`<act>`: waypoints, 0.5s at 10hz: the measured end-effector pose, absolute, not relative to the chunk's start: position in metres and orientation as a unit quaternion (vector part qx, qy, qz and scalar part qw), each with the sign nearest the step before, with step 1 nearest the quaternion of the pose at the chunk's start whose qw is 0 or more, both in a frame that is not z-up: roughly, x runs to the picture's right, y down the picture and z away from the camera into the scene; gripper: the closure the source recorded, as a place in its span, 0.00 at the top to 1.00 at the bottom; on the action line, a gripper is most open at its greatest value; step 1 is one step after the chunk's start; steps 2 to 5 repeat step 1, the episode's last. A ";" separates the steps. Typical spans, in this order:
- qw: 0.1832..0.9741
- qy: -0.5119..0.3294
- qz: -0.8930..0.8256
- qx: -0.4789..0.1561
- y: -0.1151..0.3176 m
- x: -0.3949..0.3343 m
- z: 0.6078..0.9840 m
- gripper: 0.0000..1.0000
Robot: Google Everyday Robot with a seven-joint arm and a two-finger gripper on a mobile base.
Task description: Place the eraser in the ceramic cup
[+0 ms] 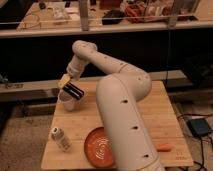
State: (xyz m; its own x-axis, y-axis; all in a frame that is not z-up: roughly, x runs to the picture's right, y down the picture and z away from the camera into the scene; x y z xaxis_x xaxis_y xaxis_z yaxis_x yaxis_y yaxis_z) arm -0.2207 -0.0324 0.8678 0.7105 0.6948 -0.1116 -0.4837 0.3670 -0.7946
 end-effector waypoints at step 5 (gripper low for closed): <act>0.818 -0.122 0.360 -0.432 -0.032 -0.221 0.868 0.80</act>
